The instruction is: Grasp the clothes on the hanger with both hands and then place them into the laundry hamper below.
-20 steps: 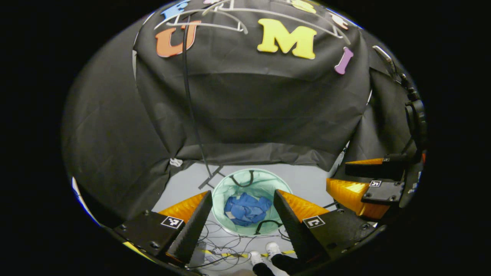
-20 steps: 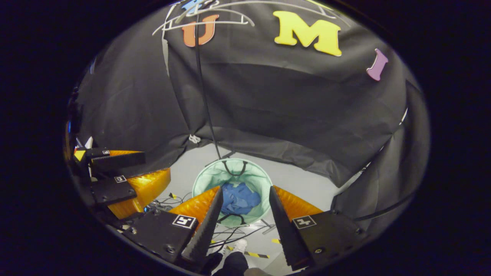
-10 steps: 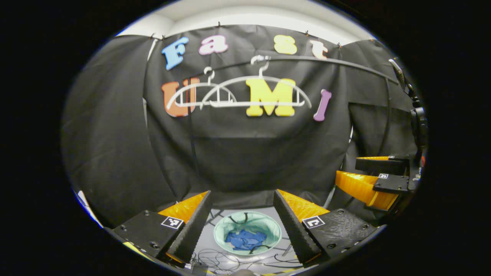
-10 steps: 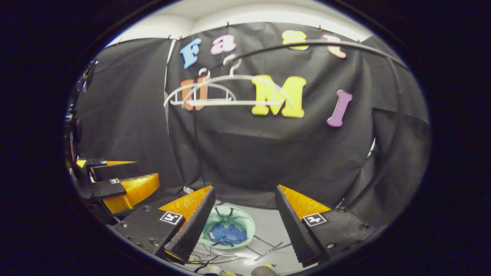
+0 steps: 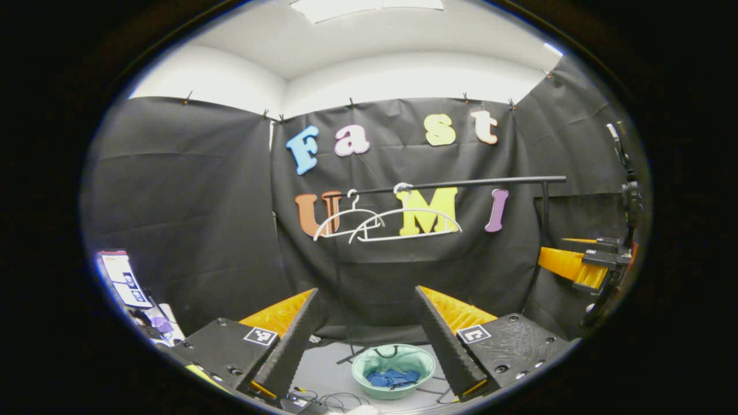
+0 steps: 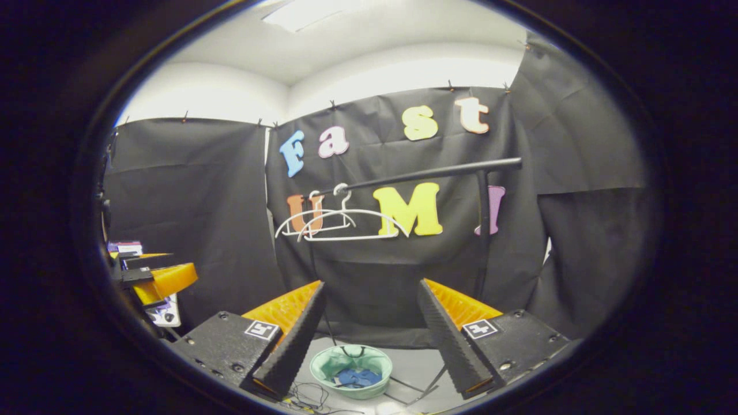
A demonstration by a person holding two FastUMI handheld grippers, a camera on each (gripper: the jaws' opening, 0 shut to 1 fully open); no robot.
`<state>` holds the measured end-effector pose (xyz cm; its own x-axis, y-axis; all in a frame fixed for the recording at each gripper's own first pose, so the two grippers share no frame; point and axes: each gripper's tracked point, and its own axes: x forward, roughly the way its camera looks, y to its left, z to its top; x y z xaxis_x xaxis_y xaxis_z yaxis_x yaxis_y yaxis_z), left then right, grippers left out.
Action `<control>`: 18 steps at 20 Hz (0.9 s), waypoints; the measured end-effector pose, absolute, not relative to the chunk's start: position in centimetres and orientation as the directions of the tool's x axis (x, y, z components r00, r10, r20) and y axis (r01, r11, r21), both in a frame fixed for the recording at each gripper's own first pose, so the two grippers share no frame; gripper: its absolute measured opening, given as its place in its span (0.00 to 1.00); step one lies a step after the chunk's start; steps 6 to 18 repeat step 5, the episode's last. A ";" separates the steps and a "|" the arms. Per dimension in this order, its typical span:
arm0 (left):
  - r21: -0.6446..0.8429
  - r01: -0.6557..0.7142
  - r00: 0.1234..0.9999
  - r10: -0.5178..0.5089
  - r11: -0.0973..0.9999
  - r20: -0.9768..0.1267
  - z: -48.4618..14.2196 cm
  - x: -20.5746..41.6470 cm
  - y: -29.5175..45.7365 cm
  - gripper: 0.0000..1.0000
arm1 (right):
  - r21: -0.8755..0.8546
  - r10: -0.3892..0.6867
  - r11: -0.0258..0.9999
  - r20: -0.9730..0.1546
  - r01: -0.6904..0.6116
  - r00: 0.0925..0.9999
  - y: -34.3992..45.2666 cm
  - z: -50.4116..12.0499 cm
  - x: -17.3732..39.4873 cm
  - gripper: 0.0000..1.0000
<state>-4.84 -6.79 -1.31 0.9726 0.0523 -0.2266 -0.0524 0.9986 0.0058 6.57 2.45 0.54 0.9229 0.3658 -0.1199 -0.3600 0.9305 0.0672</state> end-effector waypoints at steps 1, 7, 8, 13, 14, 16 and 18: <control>0.000 -0.050 0.976 0.049 0.999 -0.213 -0.4 -5.6 -6.6 0.96 | 0.078 0.362 0.932 -0.110 -0.355 0.926 2.3 1.2 5.4 1.00; -0.011 -0.015 0.985 0.013 1.000 -0.173 1.9 -8.2 -5.1 1.00 | 0.050 0.298 0.954 -0.043 -0.296 0.954 1.3 3.0 2.1 1.00; -0.011 -0.015 0.985 0.013 1.000 -0.173 1.9 -8.2 -5.1 1.00 | 0.050 0.298 0.954 -0.043 -0.296 0.954 1.3 3.0 2.1 1.00; -0.011 -0.015 0.985 0.013 1.000 -0.173 1.9 -8.2 -5.1 1.00 | 0.050 0.298 0.954 -0.043 -0.296 0.954 1.3 3.0 2.1 1.00; -0.011 -0.015 0.985 0.013 1.000 -0.173 1.9 -8.2 -5.1 1.00 | 0.050 0.298 0.954 -0.043 -0.296 0.954 1.3 3.0 2.1 1.00; -0.011 -0.015 0.985 0.013 1.000 -0.173 1.9 -8.2 -5.1 1.00 | 0.050 0.298 0.954 -0.043 -0.296 0.954 1.3 3.0 2.1 1.00; -0.011 -0.015 0.985 0.013 1.000 -0.173 1.9 -8.2 -5.1 1.00 | 0.050 0.298 0.954 -0.043 -0.296 0.954 1.3 3.0 2.1 1.00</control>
